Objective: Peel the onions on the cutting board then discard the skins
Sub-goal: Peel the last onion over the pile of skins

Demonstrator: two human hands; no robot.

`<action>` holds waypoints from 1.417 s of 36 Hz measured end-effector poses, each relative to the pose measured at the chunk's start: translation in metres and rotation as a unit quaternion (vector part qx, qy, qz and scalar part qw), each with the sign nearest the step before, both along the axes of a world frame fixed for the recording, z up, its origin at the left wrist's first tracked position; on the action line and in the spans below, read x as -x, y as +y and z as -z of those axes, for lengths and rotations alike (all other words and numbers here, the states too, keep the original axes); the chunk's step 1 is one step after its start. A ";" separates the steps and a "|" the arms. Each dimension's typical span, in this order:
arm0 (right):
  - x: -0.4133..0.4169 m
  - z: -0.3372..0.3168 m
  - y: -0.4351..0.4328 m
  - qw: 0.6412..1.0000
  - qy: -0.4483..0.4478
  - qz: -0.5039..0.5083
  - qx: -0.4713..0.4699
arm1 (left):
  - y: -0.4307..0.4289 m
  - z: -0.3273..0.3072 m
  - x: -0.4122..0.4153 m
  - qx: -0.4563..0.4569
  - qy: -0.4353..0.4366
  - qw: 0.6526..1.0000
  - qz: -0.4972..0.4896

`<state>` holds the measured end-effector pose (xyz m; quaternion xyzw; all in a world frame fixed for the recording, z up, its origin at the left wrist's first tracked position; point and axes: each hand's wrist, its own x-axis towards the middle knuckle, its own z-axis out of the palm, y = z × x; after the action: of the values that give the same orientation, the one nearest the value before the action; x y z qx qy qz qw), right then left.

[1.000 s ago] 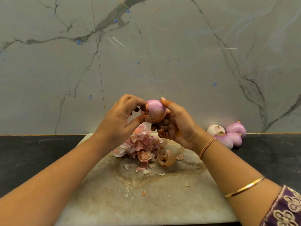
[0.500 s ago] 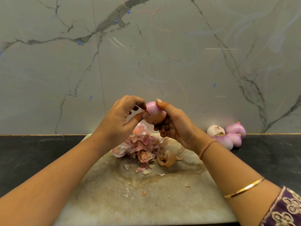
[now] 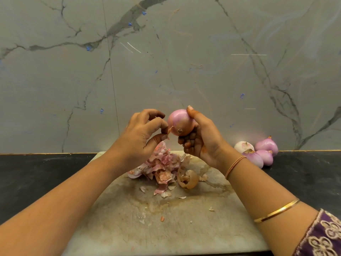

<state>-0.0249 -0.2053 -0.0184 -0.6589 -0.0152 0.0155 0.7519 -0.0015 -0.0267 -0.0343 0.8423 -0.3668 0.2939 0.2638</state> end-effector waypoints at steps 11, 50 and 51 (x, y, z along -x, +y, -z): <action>0.000 -0.002 -0.002 0.999 0.026 -0.017 -0.040 | 0.004 0.001 -0.005 -0.019 -0.001 0.999 -0.050; 0.002 0.000 0.007 0.995 -0.073 -0.065 -0.005 | 0.002 0.001 -0.003 0.032 -0.096 0.991 0.087; 0.002 0.000 0.007 0.995 -0.071 -0.065 -0.008 | 0.002 0.001 -0.003 0.026 -0.102 0.991 0.082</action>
<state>-0.0269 -0.1985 -0.0186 -0.6499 -0.1121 0.0173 0.7515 0.0012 -0.0245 -0.0349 0.7680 -0.4516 0.3651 0.2698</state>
